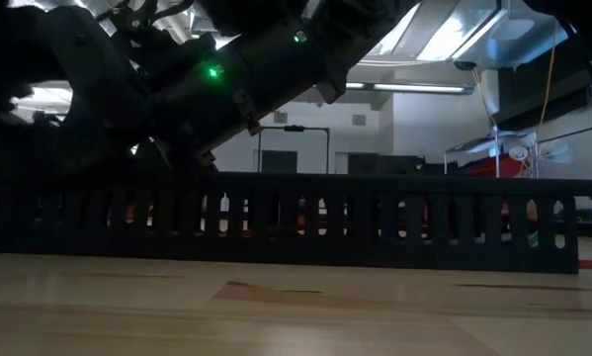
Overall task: Ziptie cables
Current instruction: Insert the black cover of the black cable duct
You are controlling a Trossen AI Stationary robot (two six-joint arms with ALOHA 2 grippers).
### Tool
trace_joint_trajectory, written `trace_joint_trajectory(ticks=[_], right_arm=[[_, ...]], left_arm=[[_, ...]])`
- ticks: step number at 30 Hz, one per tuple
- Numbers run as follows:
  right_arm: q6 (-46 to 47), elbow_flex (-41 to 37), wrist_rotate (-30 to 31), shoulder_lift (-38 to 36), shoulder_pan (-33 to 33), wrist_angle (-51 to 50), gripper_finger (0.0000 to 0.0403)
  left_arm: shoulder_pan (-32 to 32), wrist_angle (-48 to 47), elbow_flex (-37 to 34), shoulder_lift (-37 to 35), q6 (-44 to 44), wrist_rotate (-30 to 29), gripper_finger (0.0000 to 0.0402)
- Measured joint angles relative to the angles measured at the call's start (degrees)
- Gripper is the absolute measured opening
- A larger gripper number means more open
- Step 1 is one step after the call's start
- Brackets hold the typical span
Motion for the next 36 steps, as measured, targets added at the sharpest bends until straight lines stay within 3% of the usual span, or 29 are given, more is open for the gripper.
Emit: trace_joint_trajectory(ticks=[4, 10, 19, 36], right_arm=[[0.04, -0.02, -0.24, -0.02, 0.01, -0.17, 0.0230], [0.04, -0.09, -0.28, -0.04, 0.04, -0.17, 0.0230], [0.08, -0.37, -0.43, 0.12, 0.11, 2.66, 0.0230], [0.02, -0.50, 0.88, 0.29, -0.05, 5.46, 0.0230]], left_arm=[[-3.84, -2.01, -1.21, -1.61, -2.55, -4.09, 0.0288], [-5.82, 7.63, -6.43, -0.30, -3.50, -7.27, 0.0286], [-5.47, 15.97, -9.64, 1.70, -1.85, -9.06, 0.0224], [-4.17, 24.22, -8.55, 6.57, 2.28, -9.41, 0.0234]])
